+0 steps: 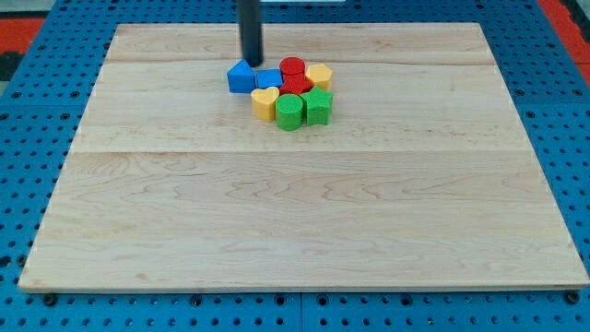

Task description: Place the triangle and hexagon into the group of blocks

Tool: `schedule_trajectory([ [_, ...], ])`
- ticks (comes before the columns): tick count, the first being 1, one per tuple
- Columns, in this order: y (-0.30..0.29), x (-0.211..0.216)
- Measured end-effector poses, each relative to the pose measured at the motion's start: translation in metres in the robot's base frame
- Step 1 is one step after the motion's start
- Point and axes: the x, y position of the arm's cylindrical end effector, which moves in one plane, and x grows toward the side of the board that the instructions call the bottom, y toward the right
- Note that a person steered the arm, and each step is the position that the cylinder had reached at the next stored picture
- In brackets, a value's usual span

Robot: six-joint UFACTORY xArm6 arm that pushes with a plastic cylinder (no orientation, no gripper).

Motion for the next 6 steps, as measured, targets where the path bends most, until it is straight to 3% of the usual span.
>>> schedule_trajectory([
  [1,-0.037,-0.003],
  [4,-0.039,0.068],
  [6,-0.014,0.055],
])
